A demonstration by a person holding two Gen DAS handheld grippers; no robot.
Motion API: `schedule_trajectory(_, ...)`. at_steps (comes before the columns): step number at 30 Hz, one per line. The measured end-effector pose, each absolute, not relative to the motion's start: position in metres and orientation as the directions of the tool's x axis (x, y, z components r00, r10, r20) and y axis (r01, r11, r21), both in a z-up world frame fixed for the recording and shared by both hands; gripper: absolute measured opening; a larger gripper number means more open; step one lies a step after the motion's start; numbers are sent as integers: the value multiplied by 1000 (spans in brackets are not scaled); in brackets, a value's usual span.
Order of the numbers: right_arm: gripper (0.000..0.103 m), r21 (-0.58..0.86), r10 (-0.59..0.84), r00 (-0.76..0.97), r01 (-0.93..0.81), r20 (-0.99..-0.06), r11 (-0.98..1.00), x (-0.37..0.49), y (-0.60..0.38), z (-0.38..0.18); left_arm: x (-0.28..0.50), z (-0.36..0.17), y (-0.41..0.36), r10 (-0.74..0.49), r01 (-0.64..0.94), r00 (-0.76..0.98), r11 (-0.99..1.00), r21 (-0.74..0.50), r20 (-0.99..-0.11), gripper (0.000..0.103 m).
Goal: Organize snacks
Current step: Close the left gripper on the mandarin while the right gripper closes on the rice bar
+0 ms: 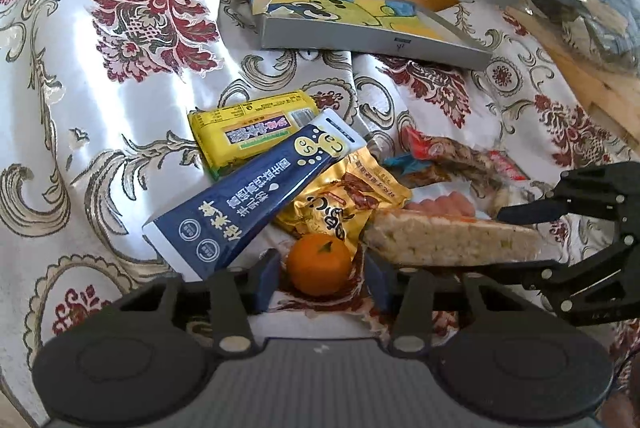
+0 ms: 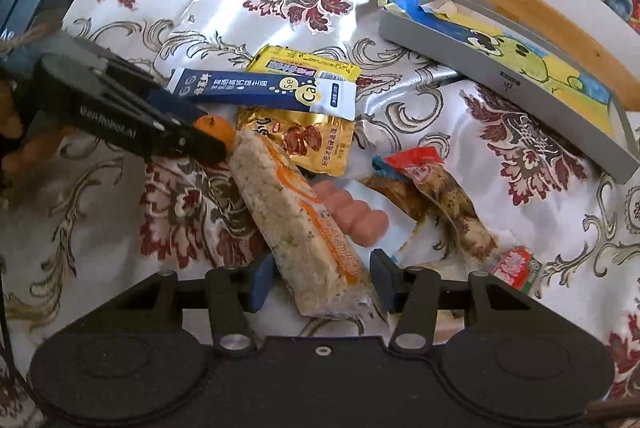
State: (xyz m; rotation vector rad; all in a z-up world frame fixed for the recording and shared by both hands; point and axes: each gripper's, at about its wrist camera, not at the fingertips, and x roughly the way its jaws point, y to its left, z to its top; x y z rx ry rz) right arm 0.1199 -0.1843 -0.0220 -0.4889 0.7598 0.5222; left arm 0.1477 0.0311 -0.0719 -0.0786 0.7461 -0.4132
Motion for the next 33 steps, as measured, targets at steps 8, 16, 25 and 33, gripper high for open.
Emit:
schedule_trajectory(8, 60, -334, 256, 659, -631, -707, 700, 118, -169, -28, 145, -73, 29, -382, 337, 663, 920, -199, -644, 39)
schedule_trajectory(16, 44, -428, 253, 693, -648, -676, 630, 109, -156, -36, 141, -71, 24, -400, 358, 653, 911, -203, -643, 38)
schedule_trajectory(25, 32, -626, 259, 774, -624, -578, 467, 80, -140, -43, 133, -65, 15, -406, 372, 656, 908, -195, -636, 37)
schedule_trajectory(33, 30, -682, 283, 801, -598, -528, 421, 73, -138, -39, 128, -59, 13, -411, 371, 671, 907, -200, -617, 37)
